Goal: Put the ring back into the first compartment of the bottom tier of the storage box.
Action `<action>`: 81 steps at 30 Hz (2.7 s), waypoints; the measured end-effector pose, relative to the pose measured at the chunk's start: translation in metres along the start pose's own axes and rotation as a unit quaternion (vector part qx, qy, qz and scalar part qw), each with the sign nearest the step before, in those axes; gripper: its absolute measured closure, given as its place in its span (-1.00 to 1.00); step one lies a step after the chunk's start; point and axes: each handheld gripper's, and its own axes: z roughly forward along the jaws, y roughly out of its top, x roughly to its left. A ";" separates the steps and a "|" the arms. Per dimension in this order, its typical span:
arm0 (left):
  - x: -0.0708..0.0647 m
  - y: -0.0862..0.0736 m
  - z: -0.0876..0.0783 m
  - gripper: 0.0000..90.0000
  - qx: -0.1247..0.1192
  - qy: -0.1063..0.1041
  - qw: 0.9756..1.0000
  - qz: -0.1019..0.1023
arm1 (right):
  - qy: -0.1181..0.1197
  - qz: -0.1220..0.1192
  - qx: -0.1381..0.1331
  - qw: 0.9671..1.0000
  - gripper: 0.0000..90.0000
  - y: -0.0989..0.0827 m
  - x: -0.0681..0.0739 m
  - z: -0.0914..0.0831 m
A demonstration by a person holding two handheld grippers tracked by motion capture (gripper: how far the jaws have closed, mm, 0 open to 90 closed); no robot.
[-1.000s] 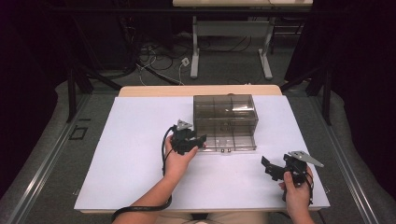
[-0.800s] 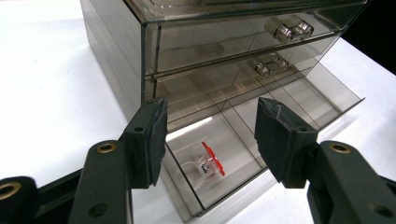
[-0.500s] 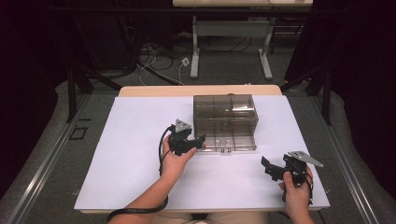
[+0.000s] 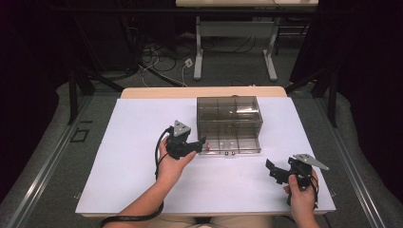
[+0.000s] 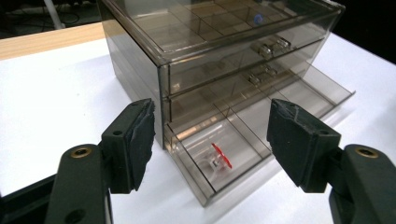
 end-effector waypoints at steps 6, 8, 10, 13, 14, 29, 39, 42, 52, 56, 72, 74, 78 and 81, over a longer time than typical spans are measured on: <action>-0.005 -0.001 -0.008 -0.28 0.008 -0.010 1.000 0.014 | -0.001 0.001 0.002 1.000 -0.88 0.000 0.001 0.000; -0.005 -0.002 -0.010 -0.30 0.004 -0.012 1.000 0.007 | -0.002 0.003 0.002 1.000 -0.88 0.000 0.001 0.000; -0.004 -0.002 -0.014 -0.34 0.005 -0.016 1.000 0.005 | -0.001 0.000 0.002 1.000 -0.87 0.000 0.001 0.000; -0.002 -0.003 -0.019 -0.50 0.002 -0.021 1.000 0.000 | -0.001 0.000 0.002 1.000 -0.87 0.000 0.001 0.000; -0.001 -0.003 -0.020 -0.57 0.000 -0.023 1.000 -0.005 | -0.002 0.001 0.005 1.000 -0.87 0.000 0.001 0.000; 0.019 -0.007 -0.061 -0.93 -0.018 -0.023 0.999 -0.022 | 0.001 0.001 0.000 1.000 -0.87 0.000 0.002 0.000; 0.036 -0.014 -0.085 -0.99 -0.029 -0.007 0.999 -0.037 | -0.002 0.000 0.000 1.000 -0.87 0.000 0.002 0.001; 0.044 -0.018 -0.094 -0.99 -0.031 0.001 0.999 -0.044 | -0.002 0.000 0.000 1.000 -0.87 0.000 0.002 0.001; 0.064 -0.032 -0.117 -0.99 -0.045 0.023 0.996 -0.075 | 0.001 -0.003 0.004 1.000 -0.87 0.000 0.003 0.001; 0.072 -0.038 -0.123 -0.99 -0.048 0.034 0.995 -0.083 | -0.001 -0.002 0.005 1.000 -0.87 0.000 0.003 0.001; 0.093 -0.062 -0.140 -0.99 -0.050 0.054 0.991 -0.115 | 0.001 0.001 0.000 1.000 -0.87 -0.001 0.003 0.001; 0.096 -0.066 -0.142 -0.99 -0.052 0.055 0.990 -0.120 | 0.002 0.000 0.000 1.000 -0.87 0.000 0.003 0.002; 0.102 -0.072 -0.147 -0.99 -0.058 0.060 0.988 -0.127 | 0.002 0.000 -0.001 1.000 -0.87 0.000 0.003 0.001; 0.106 -0.076 -0.150 -0.99 -0.060 0.064 0.988 -0.124 | 0.002 -0.001 0.000 1.000 -0.87 -0.001 0.003 0.001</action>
